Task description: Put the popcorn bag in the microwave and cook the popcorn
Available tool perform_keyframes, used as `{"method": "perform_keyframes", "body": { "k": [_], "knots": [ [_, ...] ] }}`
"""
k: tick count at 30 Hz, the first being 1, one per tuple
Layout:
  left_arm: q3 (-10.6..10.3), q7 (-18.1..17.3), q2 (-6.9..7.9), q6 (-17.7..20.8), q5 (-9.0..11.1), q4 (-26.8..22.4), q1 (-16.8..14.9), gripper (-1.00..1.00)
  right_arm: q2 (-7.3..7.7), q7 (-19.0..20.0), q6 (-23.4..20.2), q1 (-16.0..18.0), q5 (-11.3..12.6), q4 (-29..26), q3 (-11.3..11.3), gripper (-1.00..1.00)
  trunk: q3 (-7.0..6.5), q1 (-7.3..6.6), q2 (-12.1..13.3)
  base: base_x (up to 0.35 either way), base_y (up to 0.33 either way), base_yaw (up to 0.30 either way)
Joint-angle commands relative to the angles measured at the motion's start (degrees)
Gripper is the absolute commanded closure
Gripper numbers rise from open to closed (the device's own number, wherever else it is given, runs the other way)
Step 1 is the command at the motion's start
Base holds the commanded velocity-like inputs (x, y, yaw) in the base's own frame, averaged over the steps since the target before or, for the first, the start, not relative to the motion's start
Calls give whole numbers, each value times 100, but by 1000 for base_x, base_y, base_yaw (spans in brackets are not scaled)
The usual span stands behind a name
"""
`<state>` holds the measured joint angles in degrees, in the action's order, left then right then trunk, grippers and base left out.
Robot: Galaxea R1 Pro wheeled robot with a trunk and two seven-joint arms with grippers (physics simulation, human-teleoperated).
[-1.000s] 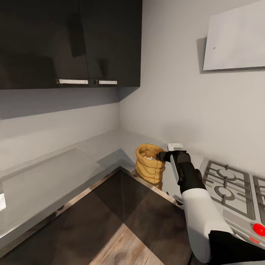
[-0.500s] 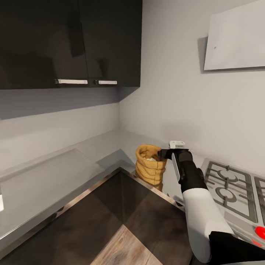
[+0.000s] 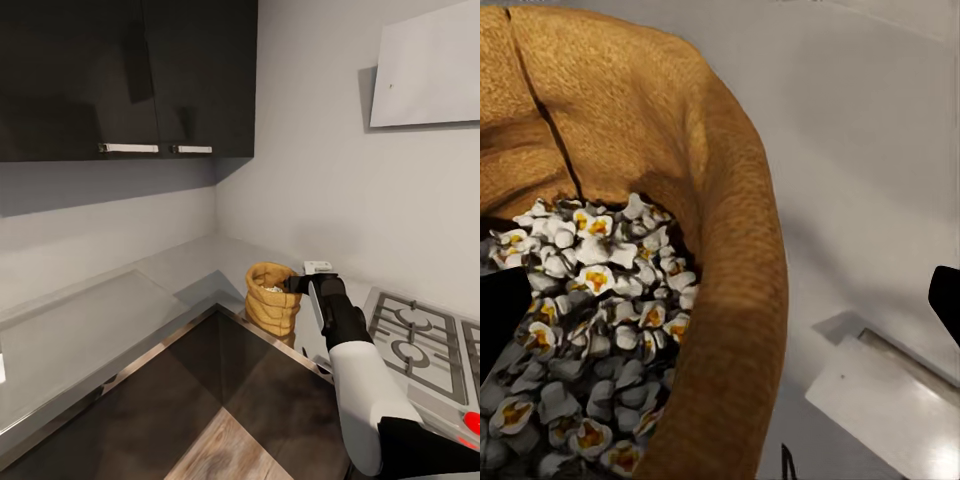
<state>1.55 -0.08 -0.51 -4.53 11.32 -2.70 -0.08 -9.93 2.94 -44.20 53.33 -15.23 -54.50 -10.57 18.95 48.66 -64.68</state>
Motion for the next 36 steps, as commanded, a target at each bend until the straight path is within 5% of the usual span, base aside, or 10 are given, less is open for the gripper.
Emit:
{"method": "perform_keyframes", "body": {
  "k": [1, 14, 15, 20, 36],
  "knots": [
    [14, -1, -1, -12, 29, -2, -1, -100, -7, 31, -20, 2, -59, 153, -20, -100, 8, 1, -3, 0, 0, 0],
    [13, -1, -1, -12, 29, -2, 1, -100, 9, 31, -22, 2, -51, 184, -26, -100, 8, 1, -3, 0, 0, 0],
    [14, -1, -1, -12, 29, -2, 0, -100, 9, 31, -36, 2, -51, 185, -57, 100, 8, 1, -3, 0, 0, 0],
    [12, -1, 4, -12, 29, -2, -1, -100, 16, 31, -116, 1, -51, 186, -297, 100, 8, 1, -3, 0, 0, 0],
    [20, 6, 0, -12, 36, -2, 0, -100, 18, 48, -263, 2, -70, 177, -323, 100, 8, 1, -3, 0, 0, 0]
  ]
}}
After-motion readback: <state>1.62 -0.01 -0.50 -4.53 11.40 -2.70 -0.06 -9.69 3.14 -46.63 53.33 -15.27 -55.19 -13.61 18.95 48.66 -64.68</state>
